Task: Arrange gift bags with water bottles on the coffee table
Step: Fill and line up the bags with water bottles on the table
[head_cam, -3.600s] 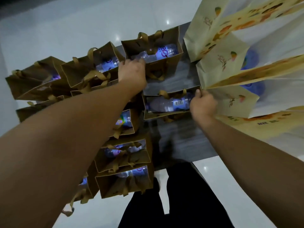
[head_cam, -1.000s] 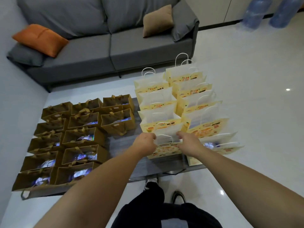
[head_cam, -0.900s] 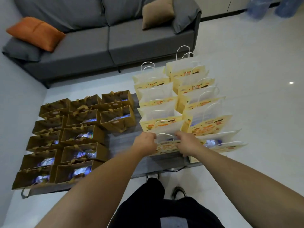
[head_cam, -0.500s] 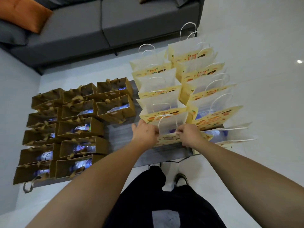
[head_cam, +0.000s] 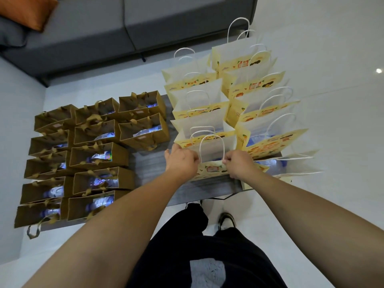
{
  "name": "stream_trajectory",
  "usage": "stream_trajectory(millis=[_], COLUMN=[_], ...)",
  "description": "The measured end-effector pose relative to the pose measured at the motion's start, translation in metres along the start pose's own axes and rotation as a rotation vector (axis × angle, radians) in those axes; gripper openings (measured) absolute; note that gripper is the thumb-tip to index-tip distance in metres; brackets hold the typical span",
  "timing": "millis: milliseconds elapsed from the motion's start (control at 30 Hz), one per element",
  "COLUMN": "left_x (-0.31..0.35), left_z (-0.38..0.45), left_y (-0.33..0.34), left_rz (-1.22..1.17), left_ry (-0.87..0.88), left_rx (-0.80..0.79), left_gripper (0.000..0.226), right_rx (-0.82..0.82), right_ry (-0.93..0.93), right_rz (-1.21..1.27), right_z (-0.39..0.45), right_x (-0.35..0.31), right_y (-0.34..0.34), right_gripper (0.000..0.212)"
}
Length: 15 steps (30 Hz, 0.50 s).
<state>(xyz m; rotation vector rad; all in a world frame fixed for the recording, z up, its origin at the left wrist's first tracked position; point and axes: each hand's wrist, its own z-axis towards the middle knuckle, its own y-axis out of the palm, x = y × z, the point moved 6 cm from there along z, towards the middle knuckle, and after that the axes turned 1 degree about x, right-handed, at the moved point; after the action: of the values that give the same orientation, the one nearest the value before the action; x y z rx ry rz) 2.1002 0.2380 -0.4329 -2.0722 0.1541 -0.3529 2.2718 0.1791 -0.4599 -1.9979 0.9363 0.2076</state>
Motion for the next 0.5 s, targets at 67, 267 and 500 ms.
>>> stream_trajectory(millis=[67, 267, 500], left_x=[-0.001, 0.003, -0.017], left_z=[-0.001, -0.009, 0.005], left_y=[0.001, -0.003, -0.032], left_rz=[-0.009, -0.010, -0.209], left_ry=[-0.012, -0.031, -0.179], left_rx=[0.005, 0.012, 0.232], left_gripper=[0.027, 0.027, 0.023], right_rx=[0.005, -0.045, 0.176], right_ry=[-0.003, 0.018, -0.072], right_rz=[0.008, 0.286, 0.726], right_z=[-0.002, -0.012, -0.014], right_x=[0.000, 0.003, -0.009], right_y=[0.000, 0.002, -0.038], right_gripper=[0.019, 0.015, 0.043])
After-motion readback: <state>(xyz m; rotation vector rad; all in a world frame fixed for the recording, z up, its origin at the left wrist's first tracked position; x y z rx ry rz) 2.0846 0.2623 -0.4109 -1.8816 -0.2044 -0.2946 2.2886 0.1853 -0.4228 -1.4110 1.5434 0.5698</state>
